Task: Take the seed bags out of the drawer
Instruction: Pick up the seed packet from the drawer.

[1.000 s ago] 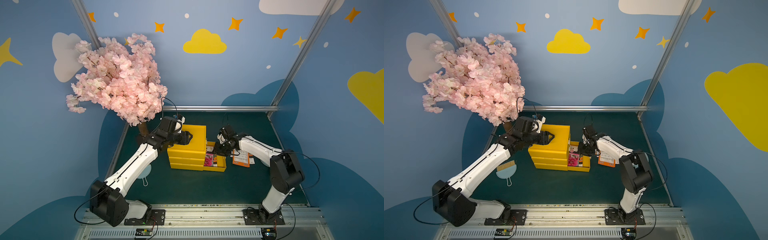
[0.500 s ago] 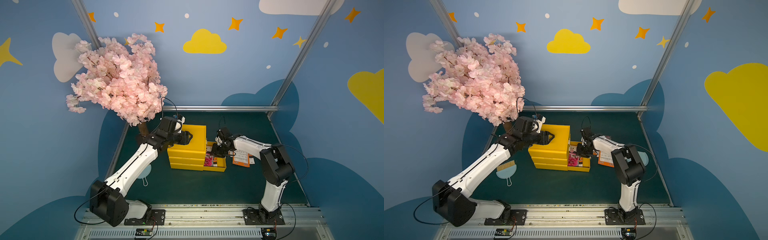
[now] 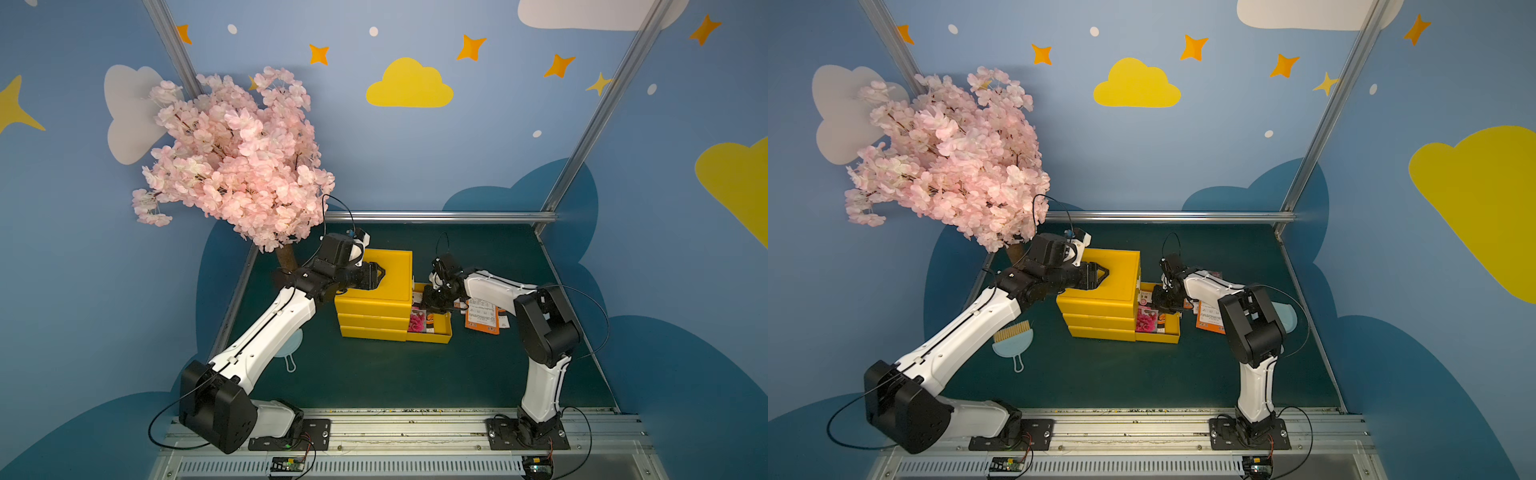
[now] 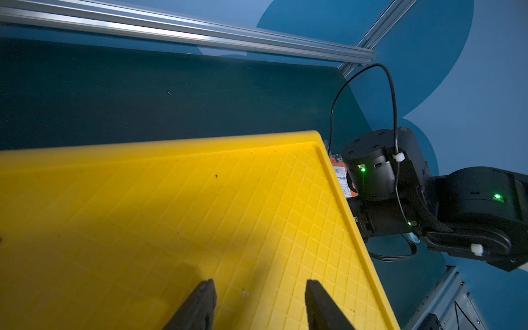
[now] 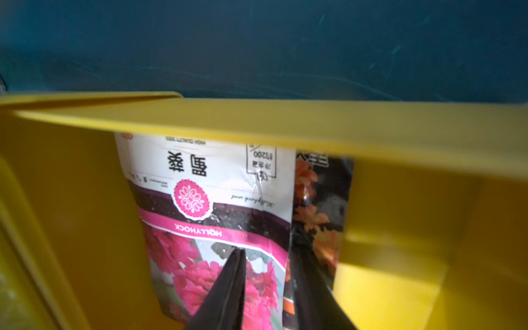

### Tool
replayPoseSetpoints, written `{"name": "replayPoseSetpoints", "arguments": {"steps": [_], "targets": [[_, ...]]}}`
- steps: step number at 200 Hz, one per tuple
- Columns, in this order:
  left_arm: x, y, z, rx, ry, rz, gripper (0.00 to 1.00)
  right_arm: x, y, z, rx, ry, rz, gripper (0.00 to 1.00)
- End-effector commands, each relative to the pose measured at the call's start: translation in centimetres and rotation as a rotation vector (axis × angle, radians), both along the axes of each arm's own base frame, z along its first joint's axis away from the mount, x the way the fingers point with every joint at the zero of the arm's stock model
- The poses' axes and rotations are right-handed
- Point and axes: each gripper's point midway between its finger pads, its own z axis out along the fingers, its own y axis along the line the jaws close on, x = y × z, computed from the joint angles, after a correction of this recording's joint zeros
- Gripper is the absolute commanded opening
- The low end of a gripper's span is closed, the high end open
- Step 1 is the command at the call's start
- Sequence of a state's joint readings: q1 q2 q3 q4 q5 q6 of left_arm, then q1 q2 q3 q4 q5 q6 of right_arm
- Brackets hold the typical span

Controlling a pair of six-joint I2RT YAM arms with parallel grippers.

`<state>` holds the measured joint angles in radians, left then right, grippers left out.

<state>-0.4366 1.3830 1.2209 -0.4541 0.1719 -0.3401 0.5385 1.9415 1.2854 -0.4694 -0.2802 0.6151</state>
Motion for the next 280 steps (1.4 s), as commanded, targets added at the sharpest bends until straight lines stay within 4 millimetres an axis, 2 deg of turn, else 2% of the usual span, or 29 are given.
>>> {"name": "replayPoseSetpoints", "arguments": {"steps": [1, 26, 67, 99, 138, 222, 280], "targets": [[-5.3, 2.8, -10.2, 0.184, 0.392, 0.017, 0.56, 0.1, 0.6, -0.6, 0.025, 0.007, -0.001, 0.23], [-5.4, 3.0, -10.2, 0.188, 0.393, 0.021, 0.56, 0.1, 0.7, -0.6, 0.036, 0.011, -0.003, 0.15], [-5.5, 3.1, -10.1, 0.188, 0.391, 0.023, 0.56, 0.2, 0.8, 0.9, 0.064, -0.012, -0.002, 0.00], [-5.4, 3.1, -9.9, 0.188, 0.385, 0.025, 0.56, 0.1, 0.5, 3.0, 0.069, -0.040, 0.010, 0.00], [-5.3, 3.1, -9.8, 0.188, 0.383, 0.024, 0.56, 0.1, -0.7, 5.5, 0.063, -0.069, 0.017, 0.00], [-5.1, 3.1, -9.4, 0.182, 0.373, 0.025, 0.56, -0.9, -5.6, 10.0, 0.050, -0.124, 0.019, 0.00], [-5.0, 3.1, -9.4, 0.184, 0.376, 0.026, 0.56, -0.9, -10.5, 12.9, 0.077, -0.185, -0.053, 0.00]]}}
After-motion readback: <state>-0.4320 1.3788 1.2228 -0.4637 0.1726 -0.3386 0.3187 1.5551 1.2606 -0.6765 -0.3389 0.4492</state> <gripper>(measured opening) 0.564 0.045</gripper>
